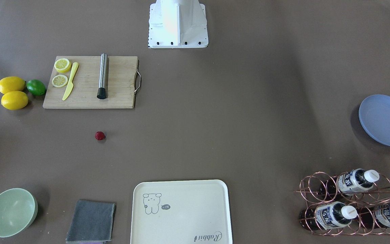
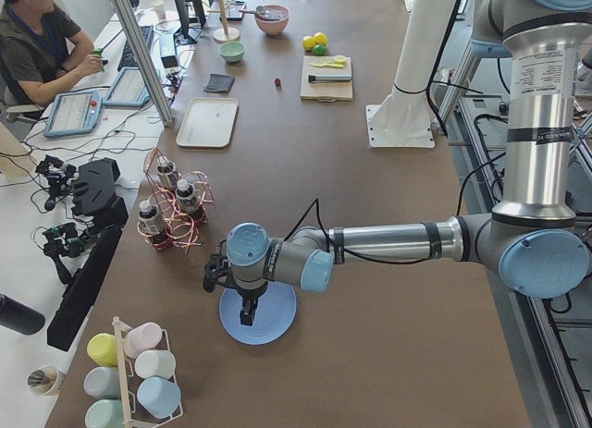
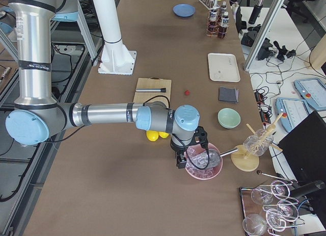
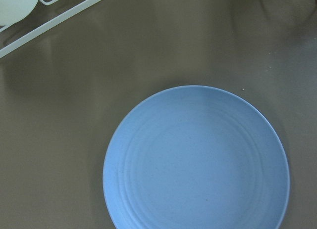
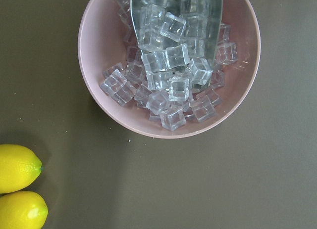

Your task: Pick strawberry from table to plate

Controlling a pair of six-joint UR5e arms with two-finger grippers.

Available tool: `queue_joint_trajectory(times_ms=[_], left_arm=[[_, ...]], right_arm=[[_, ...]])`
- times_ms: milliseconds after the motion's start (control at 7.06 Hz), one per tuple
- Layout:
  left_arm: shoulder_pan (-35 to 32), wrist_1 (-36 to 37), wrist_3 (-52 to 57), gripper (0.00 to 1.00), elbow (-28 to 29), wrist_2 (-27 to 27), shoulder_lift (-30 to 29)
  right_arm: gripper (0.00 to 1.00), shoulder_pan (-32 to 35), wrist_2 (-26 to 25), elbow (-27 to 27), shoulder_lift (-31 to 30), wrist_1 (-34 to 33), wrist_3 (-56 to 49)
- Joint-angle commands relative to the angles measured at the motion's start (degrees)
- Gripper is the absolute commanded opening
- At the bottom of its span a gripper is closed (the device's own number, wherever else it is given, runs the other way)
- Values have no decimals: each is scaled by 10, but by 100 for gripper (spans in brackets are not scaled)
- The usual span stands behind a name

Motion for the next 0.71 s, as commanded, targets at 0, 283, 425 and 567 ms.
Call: queue_joint_trajectory(times_ms=[0, 283, 425, 567], left_arm=[[1, -61, 0, 97, 107, 8, -41], [20, -69, -3, 97, 131, 49, -53], [21, -86, -6, 97, 147, 50, -56], [28, -99, -6, 97, 169, 50, -67]], right_arm=[[100, 0, 0, 0, 0, 0, 0], [100, 0, 0, 0, -1, 1, -1], [100, 0, 0, 0, -2, 1, -1], [100, 0, 0, 1, -2, 1, -1]])
